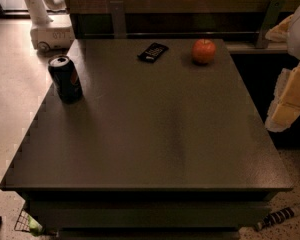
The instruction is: Move apple near pepsi can
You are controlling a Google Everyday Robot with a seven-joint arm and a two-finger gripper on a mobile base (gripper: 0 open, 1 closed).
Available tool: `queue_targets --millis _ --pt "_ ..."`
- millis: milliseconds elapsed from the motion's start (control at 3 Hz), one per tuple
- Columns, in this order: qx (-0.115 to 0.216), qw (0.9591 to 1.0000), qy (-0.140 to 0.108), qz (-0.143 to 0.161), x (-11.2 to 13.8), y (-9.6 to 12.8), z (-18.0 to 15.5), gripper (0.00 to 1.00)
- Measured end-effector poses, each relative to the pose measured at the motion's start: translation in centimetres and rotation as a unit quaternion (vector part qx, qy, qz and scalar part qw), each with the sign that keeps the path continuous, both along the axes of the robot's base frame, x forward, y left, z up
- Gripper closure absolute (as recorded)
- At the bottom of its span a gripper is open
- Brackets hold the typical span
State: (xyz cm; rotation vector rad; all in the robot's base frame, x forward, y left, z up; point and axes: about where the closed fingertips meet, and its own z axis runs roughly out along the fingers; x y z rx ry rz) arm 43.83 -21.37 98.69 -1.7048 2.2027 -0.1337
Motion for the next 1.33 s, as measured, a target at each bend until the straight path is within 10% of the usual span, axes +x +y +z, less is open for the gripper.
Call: queue_targets --millis 667,1000,1333 --pt "0.038 0.9982 -0.03 -0.035 1.9 -1.9 0.2 0.0" --pt "0.118 0.9839 -0.098 -0.09 6.6 -4.7 0.4 0.0" --pt "0.203 0.96 -0.145 -0.128 10.0 -6.3 -0.5 0.0"
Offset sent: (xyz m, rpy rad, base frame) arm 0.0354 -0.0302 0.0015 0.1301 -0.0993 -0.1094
